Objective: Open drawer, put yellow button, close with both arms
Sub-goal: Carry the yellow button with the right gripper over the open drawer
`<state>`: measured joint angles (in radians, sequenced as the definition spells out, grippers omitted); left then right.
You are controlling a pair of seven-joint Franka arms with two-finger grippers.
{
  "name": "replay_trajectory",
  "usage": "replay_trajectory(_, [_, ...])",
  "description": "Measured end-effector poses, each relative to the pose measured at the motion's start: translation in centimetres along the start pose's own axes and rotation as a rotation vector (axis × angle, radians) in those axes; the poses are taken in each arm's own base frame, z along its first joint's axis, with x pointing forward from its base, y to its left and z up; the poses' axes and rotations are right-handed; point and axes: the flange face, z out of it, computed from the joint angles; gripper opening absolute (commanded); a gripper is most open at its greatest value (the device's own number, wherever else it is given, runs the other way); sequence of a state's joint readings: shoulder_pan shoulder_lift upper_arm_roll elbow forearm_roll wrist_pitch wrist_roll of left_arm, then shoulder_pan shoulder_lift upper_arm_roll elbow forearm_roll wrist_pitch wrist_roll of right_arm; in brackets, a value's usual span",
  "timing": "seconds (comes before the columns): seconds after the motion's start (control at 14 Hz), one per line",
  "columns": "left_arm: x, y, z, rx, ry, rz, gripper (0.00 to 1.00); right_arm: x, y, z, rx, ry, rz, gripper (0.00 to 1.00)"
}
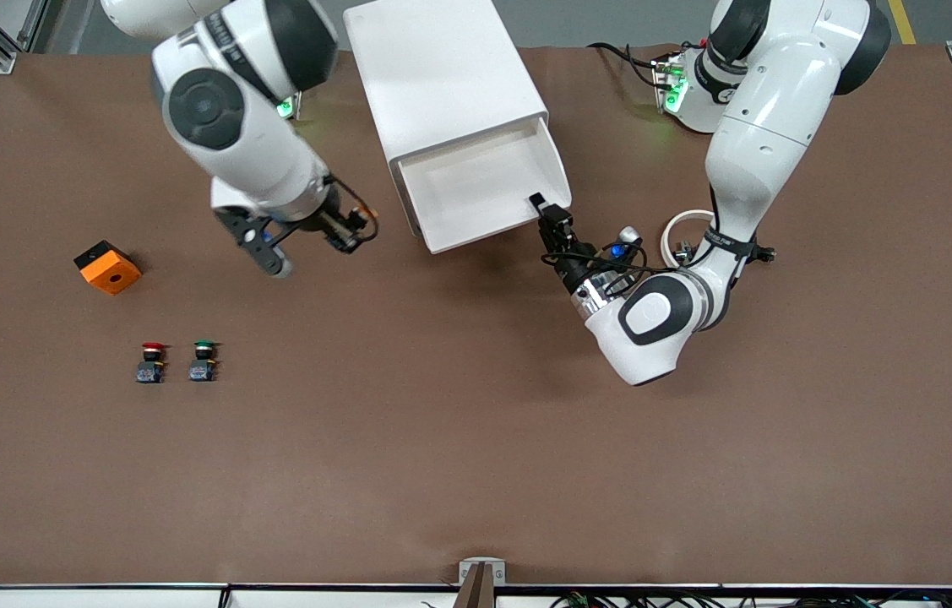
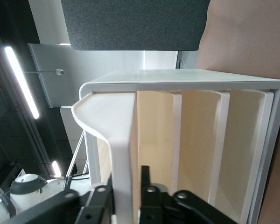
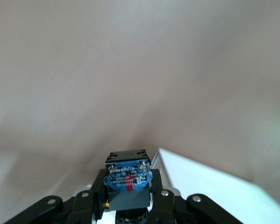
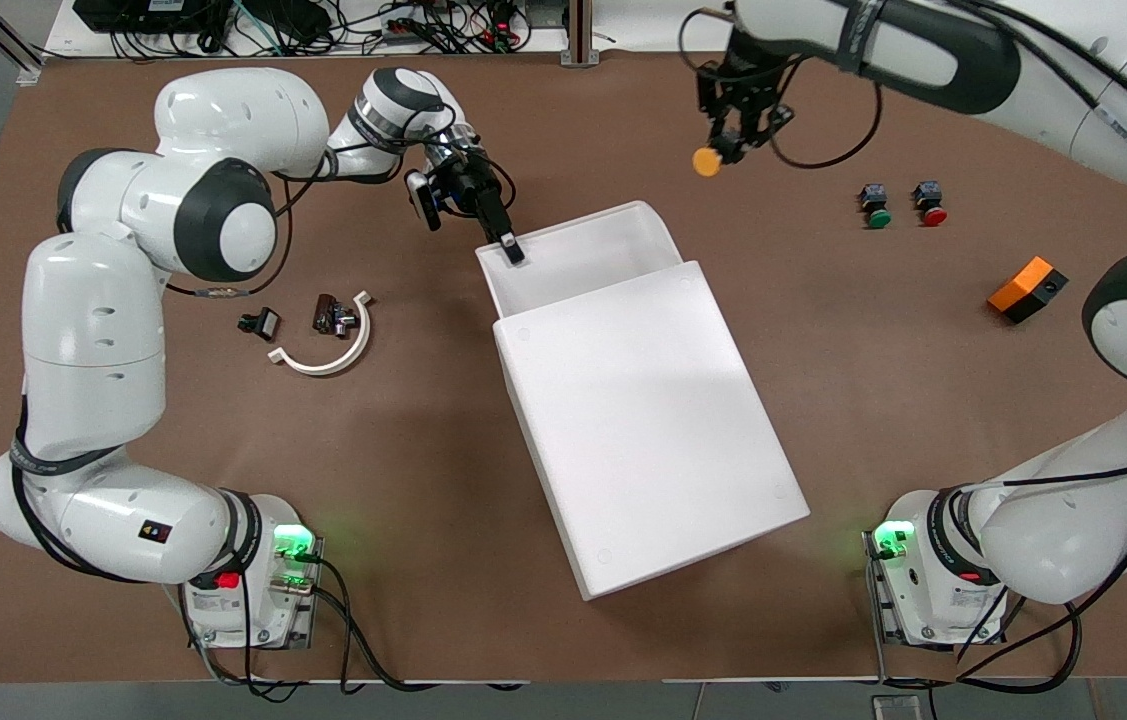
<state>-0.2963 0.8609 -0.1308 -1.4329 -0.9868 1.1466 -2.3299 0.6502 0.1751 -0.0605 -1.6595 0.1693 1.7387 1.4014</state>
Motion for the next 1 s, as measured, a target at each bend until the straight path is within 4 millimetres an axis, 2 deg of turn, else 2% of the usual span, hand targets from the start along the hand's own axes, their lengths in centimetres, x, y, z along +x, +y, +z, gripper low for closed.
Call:
replay_trajectory(0.07, [0.0, 0.0, 0.0, 0.0, -0.001, 0.0, 0.94, -2.9, -0.3, 0.4, -0.003, 0.004, 0.004, 0.0])
replay_trajectory(0.22, [0.0, 0.0, 0.0, 0.0, -0.001, -0.001, 1.0, -8.9, -0.6, 1.2, 0.003, 0.013, 0.006, 0.0])
replay_trajectory(0.43, [0.0, 0.0, -0.1, -0.002, 0.001, 0.003, 1.0, -15.3, -0.6, 1.9, 0.045, 0.021, 0.006, 0.0])
replay_trajectory(0.65, [-0.3, -0.9, -0.8, -0.043, 0.018, 0.089, 1.0, -19.5, -0.6, 3.6, 0.064, 0.052, -0.024, 0.0])
replay_trajectory(1.0, [-0.4, -3.5, -2.4, -0.156, 0.088, 0.298, 1.0, -23.9, -1.9, 9.3, 0.079, 0.11, -0.003, 0.0])
